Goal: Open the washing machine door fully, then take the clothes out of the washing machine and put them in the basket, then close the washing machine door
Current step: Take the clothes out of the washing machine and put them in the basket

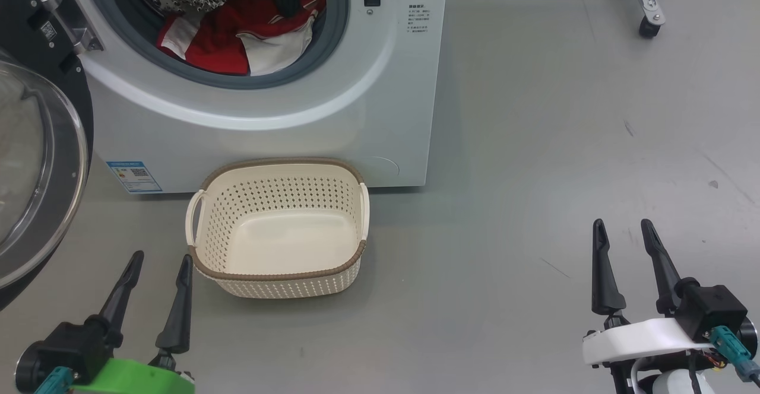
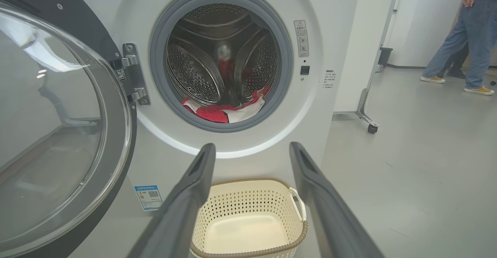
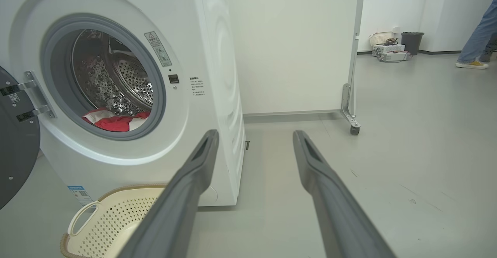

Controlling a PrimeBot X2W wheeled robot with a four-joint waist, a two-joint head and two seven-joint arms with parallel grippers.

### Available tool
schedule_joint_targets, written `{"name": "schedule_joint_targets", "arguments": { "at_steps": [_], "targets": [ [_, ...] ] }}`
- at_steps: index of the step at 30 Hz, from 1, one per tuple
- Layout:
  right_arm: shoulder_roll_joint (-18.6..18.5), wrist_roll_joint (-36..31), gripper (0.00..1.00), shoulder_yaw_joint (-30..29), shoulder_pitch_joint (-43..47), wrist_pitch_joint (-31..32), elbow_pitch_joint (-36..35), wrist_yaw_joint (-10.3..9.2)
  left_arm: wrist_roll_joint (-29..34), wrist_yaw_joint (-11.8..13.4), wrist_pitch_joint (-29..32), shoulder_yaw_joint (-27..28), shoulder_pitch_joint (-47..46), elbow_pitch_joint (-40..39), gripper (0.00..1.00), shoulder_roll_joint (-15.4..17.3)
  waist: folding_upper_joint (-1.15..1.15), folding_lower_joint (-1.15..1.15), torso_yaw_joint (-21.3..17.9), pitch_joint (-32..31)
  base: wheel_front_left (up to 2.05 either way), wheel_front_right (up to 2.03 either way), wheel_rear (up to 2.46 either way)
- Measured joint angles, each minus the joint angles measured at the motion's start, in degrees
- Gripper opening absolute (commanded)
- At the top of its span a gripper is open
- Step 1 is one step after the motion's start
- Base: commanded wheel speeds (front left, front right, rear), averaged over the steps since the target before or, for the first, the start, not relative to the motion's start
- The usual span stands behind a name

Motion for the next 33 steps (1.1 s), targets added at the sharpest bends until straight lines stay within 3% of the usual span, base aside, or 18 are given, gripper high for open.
{"name": "schedule_joint_targets", "arguments": {
  "at_steps": [33],
  "targets": [
    [0.0, 0.0, 1.0, 0.1, 0.5, 0.0, 0.0, 0.0, 0.8, 0.0, 0.0, 0.5, 0.5, -1.1, 1.0, 0.6, 0.0, 0.0, 0.7, 0.4, 0.0, 0.0, 0.0]
  ]
}}
